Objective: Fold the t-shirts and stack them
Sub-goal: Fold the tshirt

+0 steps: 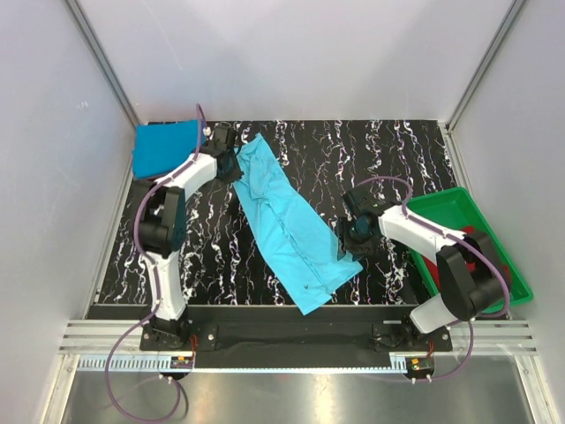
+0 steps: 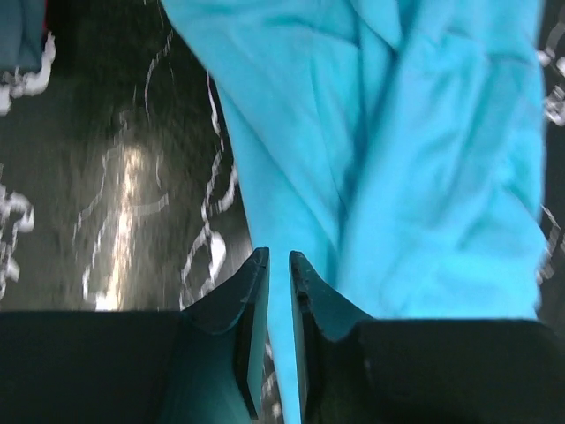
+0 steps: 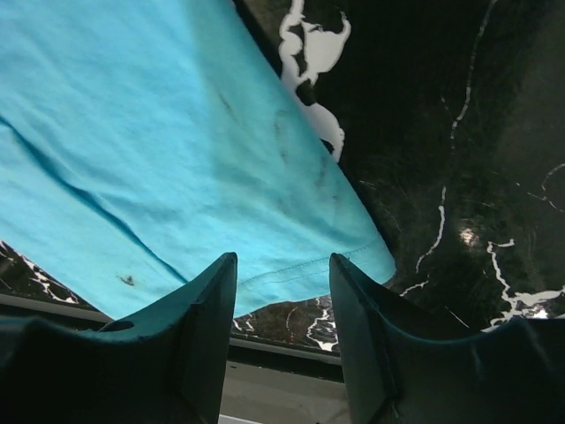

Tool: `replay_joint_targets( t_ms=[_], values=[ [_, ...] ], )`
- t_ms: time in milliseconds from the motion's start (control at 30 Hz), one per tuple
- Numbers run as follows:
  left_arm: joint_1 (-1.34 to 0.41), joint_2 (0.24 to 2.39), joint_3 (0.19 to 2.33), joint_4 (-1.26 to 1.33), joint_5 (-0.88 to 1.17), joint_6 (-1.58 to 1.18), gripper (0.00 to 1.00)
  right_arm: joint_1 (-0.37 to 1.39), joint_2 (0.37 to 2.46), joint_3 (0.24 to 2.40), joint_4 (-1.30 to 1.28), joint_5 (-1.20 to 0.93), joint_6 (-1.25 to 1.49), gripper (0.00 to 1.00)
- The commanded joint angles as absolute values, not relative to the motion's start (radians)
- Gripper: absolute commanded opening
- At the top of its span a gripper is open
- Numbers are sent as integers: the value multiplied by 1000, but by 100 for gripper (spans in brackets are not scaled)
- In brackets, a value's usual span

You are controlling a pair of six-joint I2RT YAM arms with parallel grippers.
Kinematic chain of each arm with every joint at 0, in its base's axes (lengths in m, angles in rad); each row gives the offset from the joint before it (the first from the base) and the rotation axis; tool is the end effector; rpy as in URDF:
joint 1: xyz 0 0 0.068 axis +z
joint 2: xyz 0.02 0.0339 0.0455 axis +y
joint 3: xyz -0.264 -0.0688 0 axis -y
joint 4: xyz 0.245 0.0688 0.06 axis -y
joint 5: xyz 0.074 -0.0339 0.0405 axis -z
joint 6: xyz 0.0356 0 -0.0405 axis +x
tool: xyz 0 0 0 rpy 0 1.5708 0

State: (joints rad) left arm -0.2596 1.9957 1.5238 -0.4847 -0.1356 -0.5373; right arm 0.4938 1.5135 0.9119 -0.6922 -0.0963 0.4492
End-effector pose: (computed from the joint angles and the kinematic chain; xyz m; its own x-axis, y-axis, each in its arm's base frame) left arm 0.4239 -0.1076 0.2068 -0.7702 -0.3201 -0.5516 -0.2504 0.9472 -0.2001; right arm 0.2368 0.1313 0.1826 -0.9779 -0.0355 -0.2062 -0.0780 0.9763 0.2021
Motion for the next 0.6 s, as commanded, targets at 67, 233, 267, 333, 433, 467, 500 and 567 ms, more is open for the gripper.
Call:
replay_joint_targets(
  t_ms=[67, 233, 267, 333, 433, 467, 500, 567],
  values=[
    [-222, 2157, 1707, -492, -89, -502, 20, 474, 1511, 902, -762, -49, 489, 52],
    [-215, 2272, 1816, -494, -74, -483, 22, 471, 1497, 867, -767, -48, 540, 52],
    [-215, 2289, 1833, -495, -68, -474, 22, 471, 1496, 858, -762, -52, 551, 50],
    [-215, 2327, 1888, -494, -66, -466, 22, 471, 1490, 825, -758, -54, 584, 48],
    [-215, 2374, 1969, -494, -66, -454, 23, 471, 1459, 776, -741, -46, 632, 43],
    [-213, 2391, 1994, -492, -52, -445, 24, 471, 1444, 769, -730, -43, 643, 40],
    [-213, 2423, 2050, -488, -40, -439, 24, 471, 1430, 756, -727, -49, 664, 39],
    [-215, 2463, 2110, -482, 10, -436, 25, 472, 1389, 738, -692, -66, 693, 37]
  ],
)
